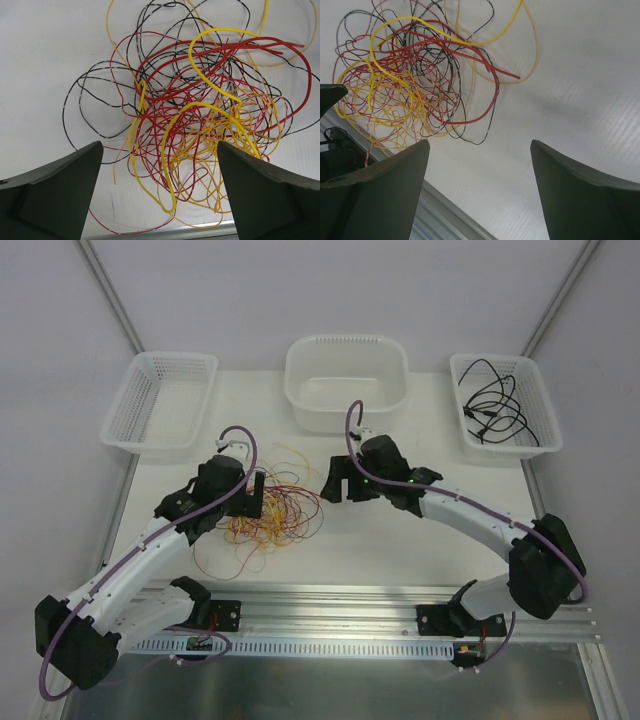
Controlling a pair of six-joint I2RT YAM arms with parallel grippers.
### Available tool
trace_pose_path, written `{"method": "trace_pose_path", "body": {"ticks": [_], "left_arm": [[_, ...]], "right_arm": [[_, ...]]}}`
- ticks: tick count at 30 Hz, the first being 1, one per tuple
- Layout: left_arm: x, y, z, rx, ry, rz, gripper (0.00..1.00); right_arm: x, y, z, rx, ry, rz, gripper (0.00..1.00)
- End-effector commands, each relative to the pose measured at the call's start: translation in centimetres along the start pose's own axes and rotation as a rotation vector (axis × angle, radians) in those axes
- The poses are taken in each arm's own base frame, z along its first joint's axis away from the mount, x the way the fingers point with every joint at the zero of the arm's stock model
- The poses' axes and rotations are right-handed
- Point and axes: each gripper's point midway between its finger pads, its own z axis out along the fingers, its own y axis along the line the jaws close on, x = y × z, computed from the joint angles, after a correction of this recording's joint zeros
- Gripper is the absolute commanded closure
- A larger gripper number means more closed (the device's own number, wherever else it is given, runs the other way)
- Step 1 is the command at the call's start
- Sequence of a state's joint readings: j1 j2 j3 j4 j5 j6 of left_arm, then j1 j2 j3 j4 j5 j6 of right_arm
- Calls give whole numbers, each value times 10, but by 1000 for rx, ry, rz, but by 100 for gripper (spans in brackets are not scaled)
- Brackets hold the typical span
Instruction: Untangle the cables
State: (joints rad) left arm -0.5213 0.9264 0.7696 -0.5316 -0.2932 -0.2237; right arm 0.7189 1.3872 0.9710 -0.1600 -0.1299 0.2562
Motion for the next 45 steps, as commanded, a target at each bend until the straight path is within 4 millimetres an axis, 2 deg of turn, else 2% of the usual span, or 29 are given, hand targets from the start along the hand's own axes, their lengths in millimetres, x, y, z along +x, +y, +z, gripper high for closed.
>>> {"method": "trace_pose_path", "body": {"ticks": [1, 4, 8, 9, 14, 15, 16, 18, 19, 21, 22, 24, 30, 35, 41, 44, 45], "left_arm": [[0, -9, 5, 51, 19, -2, 1], [5, -12, 12, 54, 58, 3, 1], [8, -14, 15, 55, 77, -3, 2], [9, -13, 16, 47, 80, -4, 2], [12, -11, 21, 28, 103, 5, 5], [12, -10, 22, 21, 104, 6, 6], [14, -9, 23, 14, 115, 8, 7], [14, -9, 24, 9, 120, 10, 8], [15, -9, 25, 8, 128, 14, 8], [16, -8, 26, 4, 134, 13, 8], [17, -8, 26, 0, 137, 14, 8], [17, -8, 26, -2, 135, 12, 8], [18, -10, 26, 12, 147, 2, 8], [13, -29, 17, 111, 129, -63, 7], [-2, -57, 14, 242, 73, -204, 8], [3, -74, 22, 308, 88, -283, 10], [14, -79, 28, 313, 127, -309, 10]], "right_arm": [[-6, 28, 25, -41, -42, 18, 14], [9, 43, 48, -10, 3, -19, 14], [30, 50, 79, 0, 41, 3, 15], [36, 41, 90, 43, 45, 9, 16], [53, 28, 110, 137, 68, -1, 21], [55, 21, 110, 179, 65, -13, 24], [59, 14, 111, 209, 70, -16, 31], [60, -1, 107, 276, 61, -32, 42], [59, -5, 105, 296, 58, -39, 54], [57, -17, 95, 357, 50, -65, 67], [55, -20, 91, 375, 44, -76, 83], [47, -31, 74, 440, 22, -116, 99], [26, -46, 34, 474, -44, -144, 99], [24, -45, 28, 428, -53, -126, 99], [21, -25, 26, 315, -69, -103, 99], [21, -19, 25, 281, -67, -95, 99], [21, -18, 24, 277, -68, -94, 99]]}}
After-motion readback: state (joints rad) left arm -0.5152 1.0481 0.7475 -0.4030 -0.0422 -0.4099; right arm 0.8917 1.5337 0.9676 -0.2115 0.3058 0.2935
